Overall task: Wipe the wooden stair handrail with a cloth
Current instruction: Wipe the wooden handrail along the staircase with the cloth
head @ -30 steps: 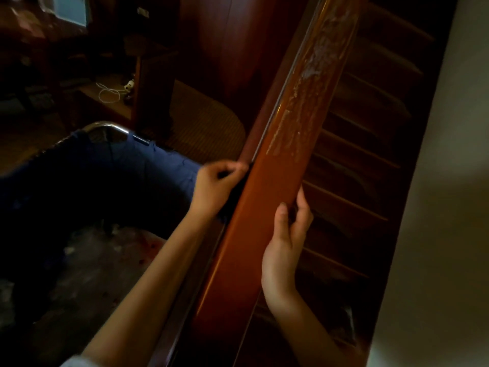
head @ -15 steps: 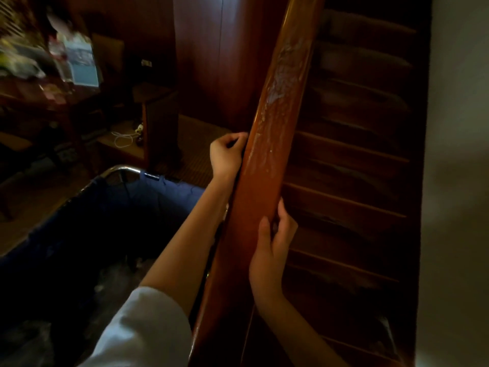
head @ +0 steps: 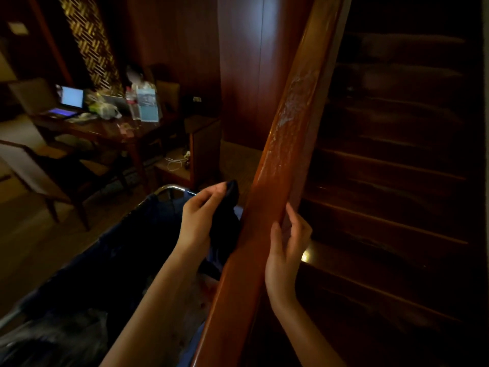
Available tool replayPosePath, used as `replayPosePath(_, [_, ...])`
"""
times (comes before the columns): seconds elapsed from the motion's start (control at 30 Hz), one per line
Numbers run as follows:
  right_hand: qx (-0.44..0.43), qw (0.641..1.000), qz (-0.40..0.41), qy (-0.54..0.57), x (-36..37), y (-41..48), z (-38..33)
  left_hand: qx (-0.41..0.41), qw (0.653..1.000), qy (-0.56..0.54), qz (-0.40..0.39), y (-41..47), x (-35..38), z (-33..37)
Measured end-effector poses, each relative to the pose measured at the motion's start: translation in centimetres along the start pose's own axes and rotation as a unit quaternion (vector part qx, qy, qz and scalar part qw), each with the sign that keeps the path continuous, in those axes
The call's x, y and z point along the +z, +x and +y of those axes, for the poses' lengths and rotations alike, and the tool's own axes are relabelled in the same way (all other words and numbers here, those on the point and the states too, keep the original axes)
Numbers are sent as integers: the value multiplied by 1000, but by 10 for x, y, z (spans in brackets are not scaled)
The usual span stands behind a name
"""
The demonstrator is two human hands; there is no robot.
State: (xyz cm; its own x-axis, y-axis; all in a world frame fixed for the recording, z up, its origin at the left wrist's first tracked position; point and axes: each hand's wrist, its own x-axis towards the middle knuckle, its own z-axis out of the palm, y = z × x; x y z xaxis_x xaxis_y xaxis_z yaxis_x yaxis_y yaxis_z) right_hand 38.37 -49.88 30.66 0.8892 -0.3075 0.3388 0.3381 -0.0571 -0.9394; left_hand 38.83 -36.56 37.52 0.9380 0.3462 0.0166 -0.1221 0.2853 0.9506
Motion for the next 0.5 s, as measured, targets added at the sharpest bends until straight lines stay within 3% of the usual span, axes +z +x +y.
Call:
replayPosePath(0.1, [-43, 994, -77, 68, -4, 6, -29, 5, 997, -49, -65, -16, 17, 29])
replayPosePath(0.23, [26, 957, -205, 202, -12, 14, -62, 11, 985, -104, -138, -33, 48, 48])
replayPosePath(0.43, [60, 935, -247, 249, -49, 33, -62, 60, 984, -75, -152, -38, 80, 36])
replayPosePath(0.5, [77, 926, -297, 218, -65, 41, -56, 94, 986, -1, -136, -34, 86, 26])
